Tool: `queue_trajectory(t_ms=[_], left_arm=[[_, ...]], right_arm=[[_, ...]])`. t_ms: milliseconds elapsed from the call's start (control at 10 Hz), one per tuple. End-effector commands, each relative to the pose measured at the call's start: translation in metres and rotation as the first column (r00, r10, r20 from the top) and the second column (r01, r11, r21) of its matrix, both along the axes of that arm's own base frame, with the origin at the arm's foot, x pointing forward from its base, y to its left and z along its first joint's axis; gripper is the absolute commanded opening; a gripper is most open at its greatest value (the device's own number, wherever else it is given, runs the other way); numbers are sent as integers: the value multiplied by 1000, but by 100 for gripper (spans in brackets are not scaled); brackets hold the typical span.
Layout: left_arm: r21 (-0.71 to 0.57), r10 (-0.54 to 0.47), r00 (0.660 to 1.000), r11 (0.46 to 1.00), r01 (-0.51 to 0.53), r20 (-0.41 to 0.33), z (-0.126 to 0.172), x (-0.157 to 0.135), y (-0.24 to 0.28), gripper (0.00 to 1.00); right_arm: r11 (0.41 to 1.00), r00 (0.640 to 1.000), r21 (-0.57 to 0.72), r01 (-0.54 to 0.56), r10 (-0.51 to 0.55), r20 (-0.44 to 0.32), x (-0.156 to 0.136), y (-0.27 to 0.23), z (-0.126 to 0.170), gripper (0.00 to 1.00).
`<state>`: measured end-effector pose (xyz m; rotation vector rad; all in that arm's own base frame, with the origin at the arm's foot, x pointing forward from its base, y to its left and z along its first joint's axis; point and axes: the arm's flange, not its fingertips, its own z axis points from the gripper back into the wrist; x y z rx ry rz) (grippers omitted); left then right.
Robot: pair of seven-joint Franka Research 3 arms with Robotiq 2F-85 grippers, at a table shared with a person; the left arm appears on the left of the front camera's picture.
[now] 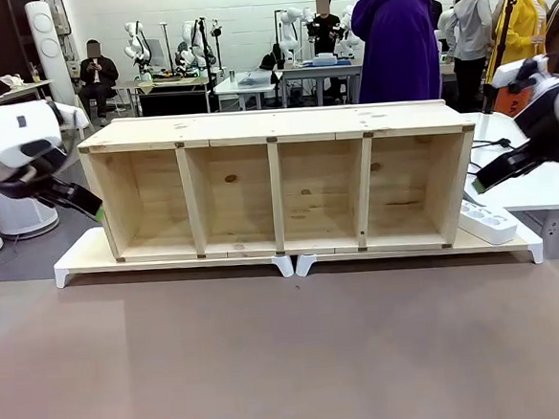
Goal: Perform cable management.
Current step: When the cord part of the Power Cable appears at the lower middle area of the table and stops, grasp the cord part of the Power Cable.
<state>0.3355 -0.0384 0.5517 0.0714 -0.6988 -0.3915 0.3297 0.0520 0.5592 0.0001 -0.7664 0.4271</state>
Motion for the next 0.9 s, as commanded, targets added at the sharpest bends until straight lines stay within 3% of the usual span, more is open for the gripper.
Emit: queue_trajectory(t_ms=[0, 200, 300, 500, 700, 800], left_arm=[[30, -5, 999, 1000, 3, 52, -90, -136, 13, 100], [30, 20, 993, 999, -24, 115, -91, -168, 5, 100], [8, 38, 986, 999, -40, 161, -91, -180, -2, 100], [-5, 60, 983, 998, -60, 176, -101, -189, -4, 100], [-33, 88, 980, 996, -83, 181, -108, -188, -1, 100], [9, 44, 986, 999, -46, 164, 87, -133, -21, 100]], right_arm=[[1000, 1000, -18, 8, -8, 18, -115, -24, -85, 100], [999, 999, -22, -34, 34, -10, -139, -22, -86, 100], [995, 992, -12, -98, 97, -82, -145, -16, -90, 100], [989, 979, -38, -140, 132, -156, -150, -9, -96, 100], [989, 980, -33, -142, 136, -146, -149, -7, -97, 100], [993, 985, -24, -119, 115, -132, -149, -7, -95, 100]])
